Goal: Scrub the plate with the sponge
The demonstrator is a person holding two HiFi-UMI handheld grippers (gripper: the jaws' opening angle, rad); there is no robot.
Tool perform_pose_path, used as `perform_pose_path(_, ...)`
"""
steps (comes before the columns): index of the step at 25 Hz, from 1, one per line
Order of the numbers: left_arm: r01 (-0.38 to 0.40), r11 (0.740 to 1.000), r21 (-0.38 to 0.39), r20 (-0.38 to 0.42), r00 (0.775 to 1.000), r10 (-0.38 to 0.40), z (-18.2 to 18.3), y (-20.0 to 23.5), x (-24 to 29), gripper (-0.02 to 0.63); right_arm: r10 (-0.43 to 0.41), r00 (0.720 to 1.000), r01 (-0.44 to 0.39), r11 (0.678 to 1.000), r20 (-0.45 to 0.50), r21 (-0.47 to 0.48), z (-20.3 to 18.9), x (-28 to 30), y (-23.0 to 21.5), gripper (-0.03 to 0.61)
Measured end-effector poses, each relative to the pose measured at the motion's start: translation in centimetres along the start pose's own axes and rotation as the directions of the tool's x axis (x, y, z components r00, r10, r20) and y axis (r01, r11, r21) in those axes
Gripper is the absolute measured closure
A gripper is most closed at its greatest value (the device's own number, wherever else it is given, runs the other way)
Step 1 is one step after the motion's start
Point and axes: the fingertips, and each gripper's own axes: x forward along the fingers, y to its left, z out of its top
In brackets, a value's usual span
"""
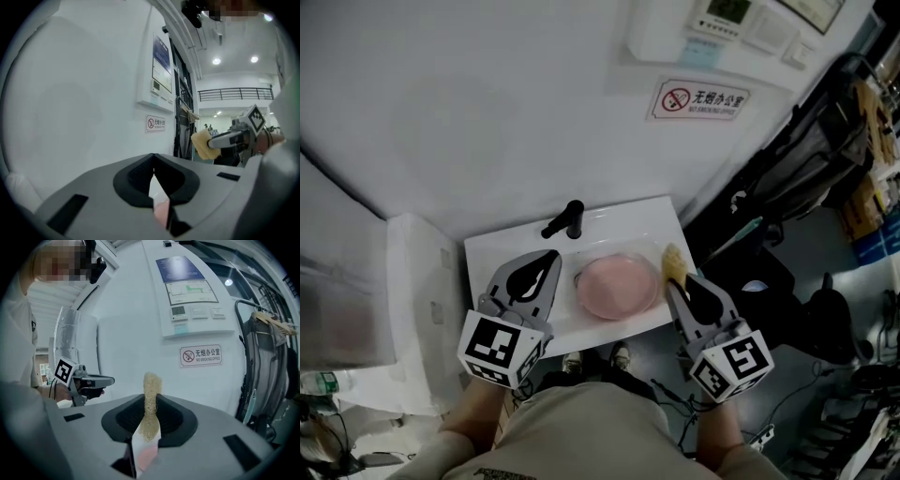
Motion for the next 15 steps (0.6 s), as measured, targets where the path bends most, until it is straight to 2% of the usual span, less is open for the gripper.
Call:
perform_pose_path(4, -0.043, 0.999, -0.026, -0.038, 0.998, 0.042, -0.9, -0.3, 1.2, 0.607, 0.046, 0.999, -0.046, 0.999, -0.017, 0.007, -0.5, 0.5, -1.9, 0.5)
perform_pose_path(6, -0.068, 0.995, -0.067, -0.031, 0.997, 0.067, -1.1, -0.5, 1.6, 0.607, 0.081, 0.997, -0.08, 0.996, -0.02, 0.036, -0.9, 0.8, -2.8, 0.5)
perform_pose_path(9, -0.111, 0.991, -0.076, -0.04, 0.993, 0.108, -1.2, -1.0, 2.6, 0.607, 0.127, 0.991, -0.124, 0.991, -0.036, 0.057, -1.6, 1.4, -4.1, 0.5)
perform_pose_path(13, -0.158, 0.983, -0.091, -0.093, 0.984, 0.15, -2.5, -1.3, 3.9, 0.606, 0.194, 0.977, -0.191, 0.981, -0.093, 0.041, -3.0, 2.8, -5.5, 0.5)
perform_pose_path(15, -0.174, 0.977, -0.126, -0.129, 0.979, 0.158, -3.4, -1.5, 4.5, 0.606, 0.222, 0.968, -0.219, 0.975, -0.113, 0.041, -3.6, 3.7, -6.2, 0.5)
